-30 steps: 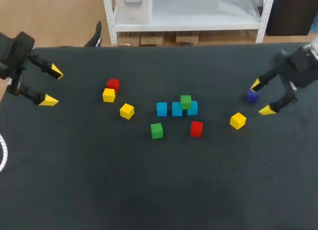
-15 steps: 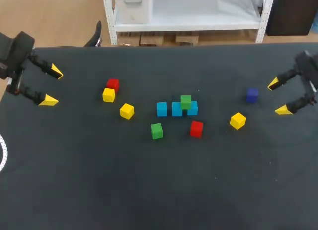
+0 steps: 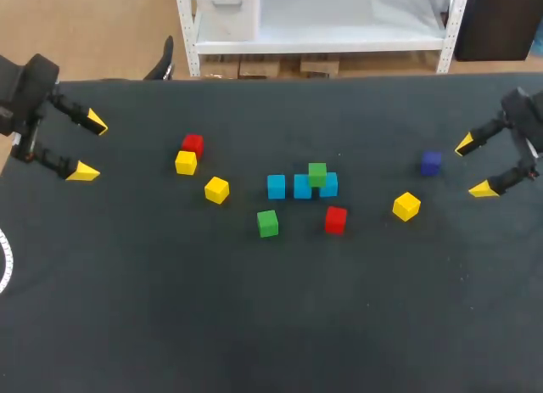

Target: Place the blue cubes, place green cubes on the blue cubes, place the yellow cubes on the green cubes, then place the red cubes on the yellow cubes, and place purple cube on the red cubes.

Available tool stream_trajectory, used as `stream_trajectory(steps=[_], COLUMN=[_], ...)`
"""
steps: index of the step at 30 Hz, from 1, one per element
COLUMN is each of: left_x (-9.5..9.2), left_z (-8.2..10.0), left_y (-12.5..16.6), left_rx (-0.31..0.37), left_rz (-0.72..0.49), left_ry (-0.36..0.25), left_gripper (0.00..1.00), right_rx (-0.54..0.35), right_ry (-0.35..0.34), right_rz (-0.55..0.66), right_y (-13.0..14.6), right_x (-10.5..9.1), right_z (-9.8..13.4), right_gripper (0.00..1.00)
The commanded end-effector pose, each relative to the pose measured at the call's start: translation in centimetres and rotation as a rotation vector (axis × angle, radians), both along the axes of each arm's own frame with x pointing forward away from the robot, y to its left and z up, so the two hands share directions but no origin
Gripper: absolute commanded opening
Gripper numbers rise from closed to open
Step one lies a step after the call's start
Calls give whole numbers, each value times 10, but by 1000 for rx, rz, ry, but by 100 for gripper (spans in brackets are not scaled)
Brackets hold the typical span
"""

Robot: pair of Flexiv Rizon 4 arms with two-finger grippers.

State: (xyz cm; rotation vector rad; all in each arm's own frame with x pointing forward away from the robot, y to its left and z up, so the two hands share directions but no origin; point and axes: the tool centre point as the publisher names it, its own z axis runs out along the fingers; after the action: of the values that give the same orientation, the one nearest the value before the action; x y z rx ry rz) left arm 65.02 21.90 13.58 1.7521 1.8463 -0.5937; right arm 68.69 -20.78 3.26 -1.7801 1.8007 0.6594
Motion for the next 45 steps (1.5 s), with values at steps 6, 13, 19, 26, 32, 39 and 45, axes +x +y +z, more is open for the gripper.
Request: stream_trajectory(steps=[6, 13, 19, 26, 32, 39, 45], left_x=[-6, -18, -26, -35, -40, -49, -53], left_z=[5, -8, -18, -32, -44, -61, -79], left_y=[-29, -67, -96, -126, -150, -173, -184], left_rx=[126, 149, 140, 178, 213, 221, 230], left_rz=[-23, 98, 215, 252, 215, 139, 126], left_ry=[-57, -54, -44, -17, 22, 58, 89], left_gripper=[100, 100, 100, 100, 100, 100, 100], right_rx=[3, 3, 3, 3, 3, 3, 3], right_ry=[1, 1, 1, 1, 1, 1, 1], right_rz=[2, 2, 2, 2, 2, 2, 2], right_y=[0, 0, 0, 0, 0, 0, 0], right_x=[1, 1, 1, 1, 1, 1, 1], right_z=[-1, -1, -1, -1, -1, -1, -1], right_gripper=[100, 100, 100, 100, 100, 100, 100])
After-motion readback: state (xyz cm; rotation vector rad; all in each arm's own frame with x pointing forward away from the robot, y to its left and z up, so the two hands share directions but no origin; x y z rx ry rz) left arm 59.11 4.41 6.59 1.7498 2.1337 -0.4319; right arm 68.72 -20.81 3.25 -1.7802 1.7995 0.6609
